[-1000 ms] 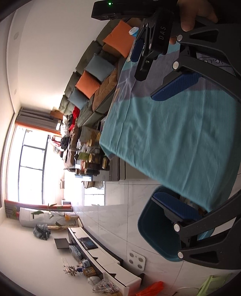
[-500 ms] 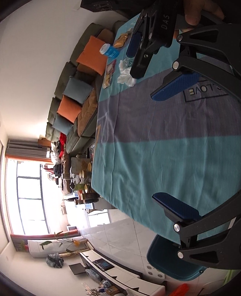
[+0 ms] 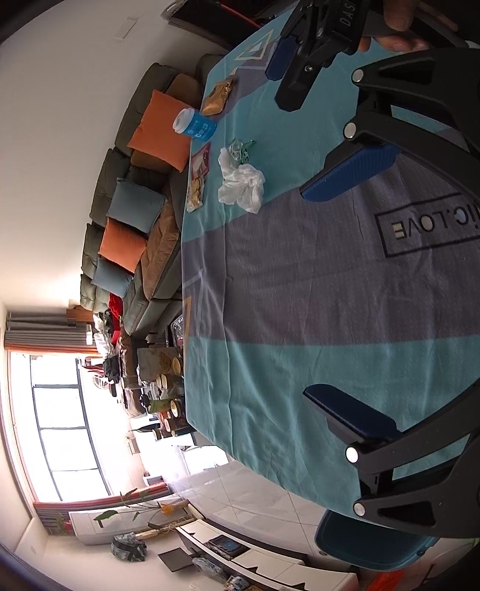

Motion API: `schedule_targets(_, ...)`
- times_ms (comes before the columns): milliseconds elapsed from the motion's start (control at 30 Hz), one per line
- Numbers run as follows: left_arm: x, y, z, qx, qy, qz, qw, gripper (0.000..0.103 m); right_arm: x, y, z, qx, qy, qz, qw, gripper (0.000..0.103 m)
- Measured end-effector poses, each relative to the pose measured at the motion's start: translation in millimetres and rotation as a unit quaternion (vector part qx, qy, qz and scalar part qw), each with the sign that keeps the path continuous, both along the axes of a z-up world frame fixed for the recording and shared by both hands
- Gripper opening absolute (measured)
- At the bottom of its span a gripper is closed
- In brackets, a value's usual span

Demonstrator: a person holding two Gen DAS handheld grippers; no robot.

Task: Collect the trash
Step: 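Grasp the white tissue with the left tool while the right tool grasps the clear plastic bag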

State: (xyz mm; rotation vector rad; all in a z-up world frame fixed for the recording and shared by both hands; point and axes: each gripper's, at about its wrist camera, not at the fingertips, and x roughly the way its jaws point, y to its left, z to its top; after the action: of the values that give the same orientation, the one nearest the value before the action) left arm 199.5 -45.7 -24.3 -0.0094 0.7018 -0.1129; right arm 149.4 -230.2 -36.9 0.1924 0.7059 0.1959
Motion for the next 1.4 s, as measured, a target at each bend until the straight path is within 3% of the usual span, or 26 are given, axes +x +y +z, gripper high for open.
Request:
schedule_targets(333, 11, -21, 1, 0.004, 0.001, -0.021, 0.9998, 0.097, -11, -40, -5, 0.002, 0.003, -0.047, 0.999, 0.096)
schedule_targets(733, 28, -33, -4, -0.007, 0.008, -0.036, 0.9993, 0.097, -2, -62, -11, -0.005, 0.010, -0.063, 0.998, 0.096)
schedule_targets(1000, 61, -62, -21, -0.010, 0.029, -0.073, 0.9969, 0.097, 22, -72, -20, -0.003, 0.022, -0.063, 0.998, 0.096)
schedule_targets(1267, 104, -105, -43, 0.013, 0.041, -0.110, 0.9930, 0.097, 51, -86, -27, 0.013, 0.035, -0.067, 0.997, 0.096)
schedule_targets(1400, 127, -118, -53, 0.018, 0.059, -0.119, 0.9909, 0.083, 66, -86, -31, 0.016, 0.039, -0.062, 0.997, 0.096)
